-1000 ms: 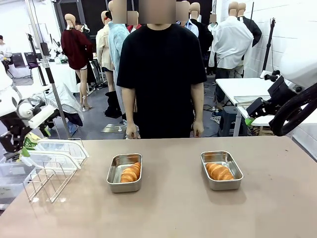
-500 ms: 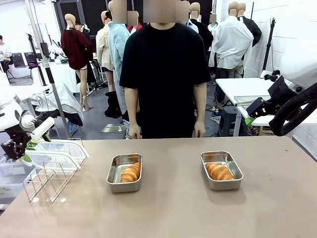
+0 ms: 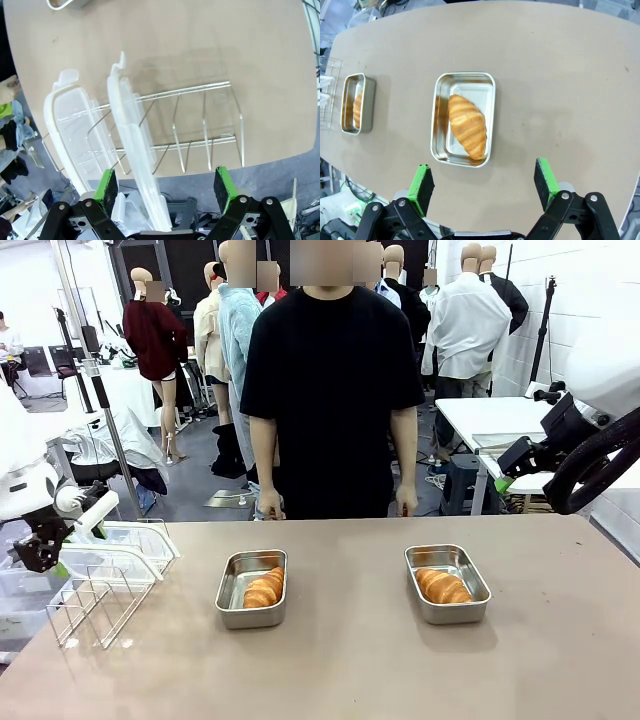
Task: Place the bread in airtight containers.
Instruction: Pick up one Airtight Container lid and hand it to the human, then release when the human grabs the Airtight Container lid.
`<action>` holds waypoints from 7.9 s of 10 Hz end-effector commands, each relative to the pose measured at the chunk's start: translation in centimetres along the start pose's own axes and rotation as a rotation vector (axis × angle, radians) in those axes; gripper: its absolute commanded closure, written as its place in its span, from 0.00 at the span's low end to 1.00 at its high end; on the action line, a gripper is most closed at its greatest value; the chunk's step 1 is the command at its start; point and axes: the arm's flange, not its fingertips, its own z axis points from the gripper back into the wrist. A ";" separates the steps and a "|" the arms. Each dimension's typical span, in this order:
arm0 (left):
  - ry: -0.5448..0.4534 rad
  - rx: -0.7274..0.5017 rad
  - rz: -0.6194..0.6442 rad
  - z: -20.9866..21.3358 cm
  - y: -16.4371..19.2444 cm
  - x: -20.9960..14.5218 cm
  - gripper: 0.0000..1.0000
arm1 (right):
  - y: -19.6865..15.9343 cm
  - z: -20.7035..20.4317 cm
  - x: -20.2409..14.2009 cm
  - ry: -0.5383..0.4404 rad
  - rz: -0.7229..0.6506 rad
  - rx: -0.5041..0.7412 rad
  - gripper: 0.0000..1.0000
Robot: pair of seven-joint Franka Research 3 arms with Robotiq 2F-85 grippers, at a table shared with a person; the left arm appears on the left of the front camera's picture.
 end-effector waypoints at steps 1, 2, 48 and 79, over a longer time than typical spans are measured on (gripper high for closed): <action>-0.006 0.026 0.024 -0.4 1.0 -0.6 0.00 | 0.1 -0.1 0.0 -0.001 0.001 0.001 0.00; -0.010 0.026 0.035 -0.8 1.3 -0.8 0.00 | 0.1 -0.1 0.0 -0.001 0.001 0.001 0.00; -0.053 0.517 -0.508 20.9 16.2 21.6 1.00 | 0.1 -0.1 0.0 -0.001 0.001 0.001 0.00; -0.149 0.590 -0.622 15.4 20.1 26.8 1.00 | 0.1 -0.1 0.0 -0.001 0.001 0.001 0.00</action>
